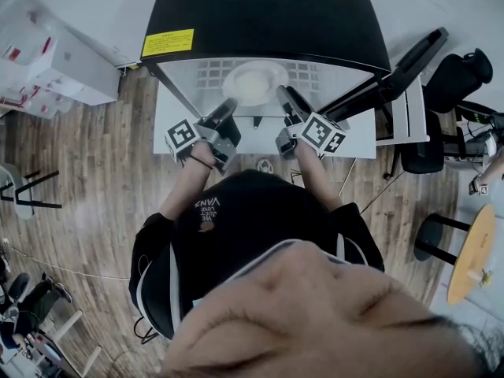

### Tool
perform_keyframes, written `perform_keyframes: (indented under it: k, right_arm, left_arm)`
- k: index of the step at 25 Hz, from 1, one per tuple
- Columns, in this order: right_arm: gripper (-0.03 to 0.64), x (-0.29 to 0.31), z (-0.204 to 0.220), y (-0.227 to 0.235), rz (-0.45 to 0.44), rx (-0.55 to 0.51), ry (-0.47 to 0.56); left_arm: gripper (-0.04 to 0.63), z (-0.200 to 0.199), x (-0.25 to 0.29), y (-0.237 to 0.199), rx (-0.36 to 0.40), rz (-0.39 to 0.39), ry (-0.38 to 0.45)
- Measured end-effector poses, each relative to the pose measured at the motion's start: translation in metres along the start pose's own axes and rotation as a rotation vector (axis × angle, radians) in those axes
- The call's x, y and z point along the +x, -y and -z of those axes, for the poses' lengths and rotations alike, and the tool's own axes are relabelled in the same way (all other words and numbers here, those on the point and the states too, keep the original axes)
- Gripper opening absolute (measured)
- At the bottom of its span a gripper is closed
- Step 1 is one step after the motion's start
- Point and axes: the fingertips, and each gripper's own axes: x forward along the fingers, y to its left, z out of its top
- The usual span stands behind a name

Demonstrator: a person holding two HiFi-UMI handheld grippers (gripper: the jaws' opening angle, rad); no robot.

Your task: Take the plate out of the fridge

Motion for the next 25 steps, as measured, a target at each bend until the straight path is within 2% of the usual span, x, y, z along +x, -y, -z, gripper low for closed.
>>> perform_keyframes:
  k: [16, 19, 25]
  right_arm:
    - [0.160, 0.007, 0.015, -0.007, -0.038, 0.104, -0.029]
    - [0.118, 0.007, 0.014, -0.009, -0.048, 0.110, -0.022]
    - [0.103, 0.005, 0.015, -0.010, -0.045, 0.109, -0.031]
  left_arm:
    - [0.031, 0.001, 0.001, 0.001, -0.001, 0.014, -0.008]
    - [0.031, 0.002, 0.001, 0.001, 0.000, 0.013, -0.012]
    - [0.031, 0.002, 0.000, 0.000, 0.027, 0.009, -0.023]
